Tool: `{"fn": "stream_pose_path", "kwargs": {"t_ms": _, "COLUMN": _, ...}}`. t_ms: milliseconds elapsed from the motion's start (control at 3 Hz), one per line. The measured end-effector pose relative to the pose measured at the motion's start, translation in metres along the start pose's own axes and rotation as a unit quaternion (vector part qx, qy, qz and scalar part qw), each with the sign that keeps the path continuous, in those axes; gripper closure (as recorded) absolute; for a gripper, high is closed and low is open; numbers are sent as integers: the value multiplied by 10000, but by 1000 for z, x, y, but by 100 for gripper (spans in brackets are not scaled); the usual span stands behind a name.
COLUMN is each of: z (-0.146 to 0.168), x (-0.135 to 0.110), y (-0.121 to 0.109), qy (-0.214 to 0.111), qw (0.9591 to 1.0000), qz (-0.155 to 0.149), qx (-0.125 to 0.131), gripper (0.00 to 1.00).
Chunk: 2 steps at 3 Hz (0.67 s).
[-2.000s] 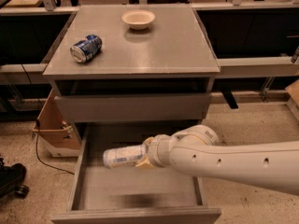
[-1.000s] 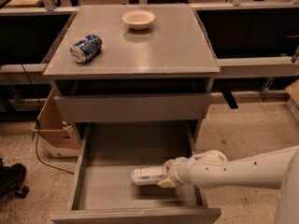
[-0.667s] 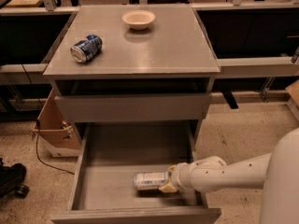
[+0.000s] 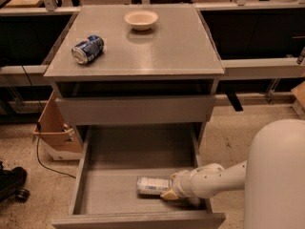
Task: Place blue plastic bottle into middle drawer
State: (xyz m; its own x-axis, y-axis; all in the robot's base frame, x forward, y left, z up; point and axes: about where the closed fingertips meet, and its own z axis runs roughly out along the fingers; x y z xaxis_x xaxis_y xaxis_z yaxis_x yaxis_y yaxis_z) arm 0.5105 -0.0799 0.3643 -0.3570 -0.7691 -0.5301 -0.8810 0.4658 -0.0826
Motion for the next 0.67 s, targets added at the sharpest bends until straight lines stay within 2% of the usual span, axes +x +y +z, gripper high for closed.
{"fn": "stream_pose_path", "kwargs": {"t_ms": 667, "z": 3, "x": -10, "y": -1, "qy": -48, "qw": 10000, "qz": -46, "qx": 5, "gripper": 27}}
